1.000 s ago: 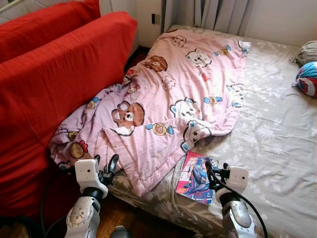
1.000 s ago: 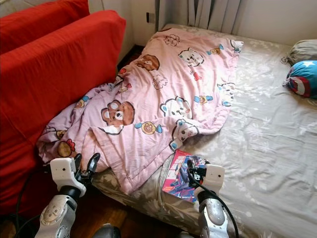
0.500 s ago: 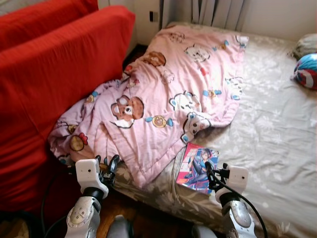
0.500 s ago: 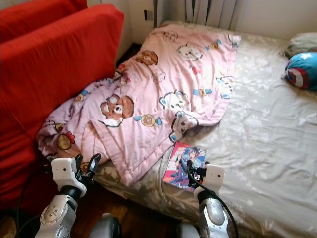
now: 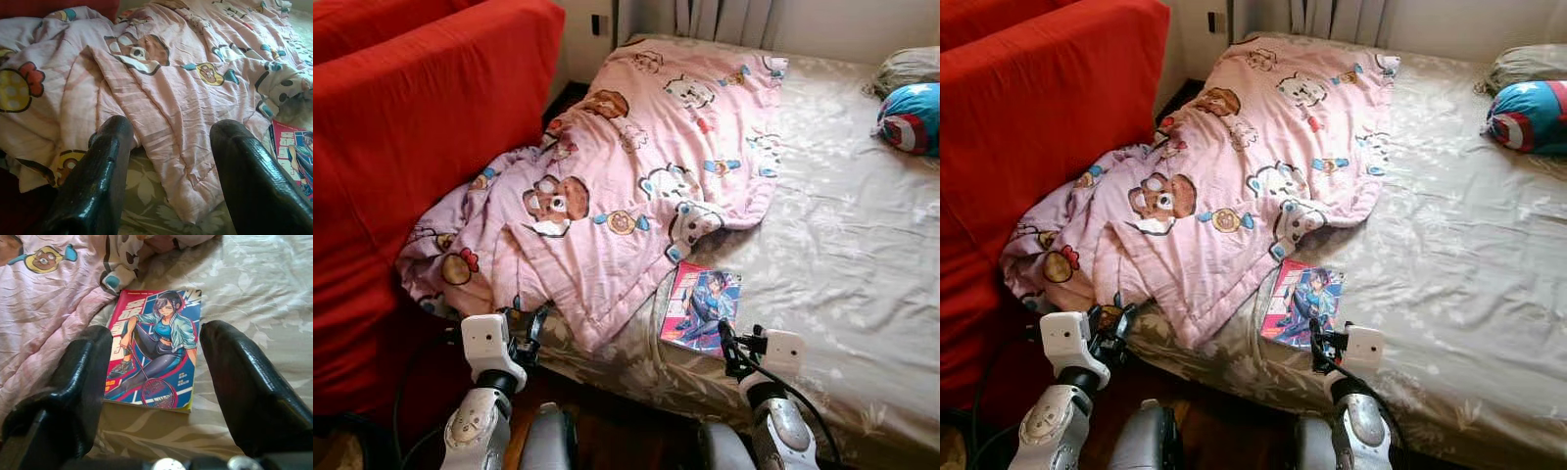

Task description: Clean up the room

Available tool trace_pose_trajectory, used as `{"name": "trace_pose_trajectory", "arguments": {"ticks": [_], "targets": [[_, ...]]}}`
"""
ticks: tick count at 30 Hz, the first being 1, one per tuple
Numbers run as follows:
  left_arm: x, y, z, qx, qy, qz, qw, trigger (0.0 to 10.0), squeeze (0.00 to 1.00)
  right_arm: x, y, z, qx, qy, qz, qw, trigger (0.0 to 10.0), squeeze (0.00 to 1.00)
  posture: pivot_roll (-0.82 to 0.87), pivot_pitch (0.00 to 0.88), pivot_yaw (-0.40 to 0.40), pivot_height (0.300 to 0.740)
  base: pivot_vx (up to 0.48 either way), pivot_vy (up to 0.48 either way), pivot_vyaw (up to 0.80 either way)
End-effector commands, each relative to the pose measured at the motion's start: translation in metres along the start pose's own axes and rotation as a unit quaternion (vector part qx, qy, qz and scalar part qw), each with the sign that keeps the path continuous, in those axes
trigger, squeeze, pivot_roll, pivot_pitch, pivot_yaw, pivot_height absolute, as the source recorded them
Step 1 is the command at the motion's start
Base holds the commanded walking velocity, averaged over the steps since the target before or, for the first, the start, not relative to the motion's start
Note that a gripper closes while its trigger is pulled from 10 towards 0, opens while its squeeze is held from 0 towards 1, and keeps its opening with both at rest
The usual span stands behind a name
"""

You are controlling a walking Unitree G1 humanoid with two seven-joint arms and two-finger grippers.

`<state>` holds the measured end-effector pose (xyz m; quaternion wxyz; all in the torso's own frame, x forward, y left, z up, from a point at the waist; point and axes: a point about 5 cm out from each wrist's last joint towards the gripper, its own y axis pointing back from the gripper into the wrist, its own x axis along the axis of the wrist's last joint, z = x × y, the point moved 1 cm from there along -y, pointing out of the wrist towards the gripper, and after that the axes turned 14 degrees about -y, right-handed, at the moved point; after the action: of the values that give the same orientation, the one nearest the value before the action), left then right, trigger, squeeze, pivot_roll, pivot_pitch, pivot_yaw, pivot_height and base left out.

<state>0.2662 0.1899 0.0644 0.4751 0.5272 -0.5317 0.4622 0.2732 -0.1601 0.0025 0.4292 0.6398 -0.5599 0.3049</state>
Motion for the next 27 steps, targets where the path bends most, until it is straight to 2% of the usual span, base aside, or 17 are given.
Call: {"name": "trace_pose_trajectory", "arguments": {"ticks": [1,7,27], "targets": [[-0.0054,0.0029,-0.0015,0.003,0.006,-0.015,1.0,10.0,0.0,-0.0031,-0.0003,0.0036,-0.011,-0.003,-0.014,1.0,10.0,0.0,0.02,0.198,-0.007,0.64,0.0,0.0,0.0],[-0.0056,0.0031,-0.0013,0.001,0.007,-0.015,1.0,10.0,0.0,-0.0028,0.0002,0.0039,-0.006,-0.005,-0.011,1.0,10.0,0.0,0.02,0.197,-0.007,0.611,0.0,0.0,0.0],[-0.005,0.0025,0.002,-0.011,0.004,-0.017,1.0,10.0,0.0,-0.0087,0.0005,-0.0012,0.008,-0.011,-0.027,1.0,10.0,0.0,0.03,0.201,-0.005,0.611,0.0,0.0,0.0]]}}
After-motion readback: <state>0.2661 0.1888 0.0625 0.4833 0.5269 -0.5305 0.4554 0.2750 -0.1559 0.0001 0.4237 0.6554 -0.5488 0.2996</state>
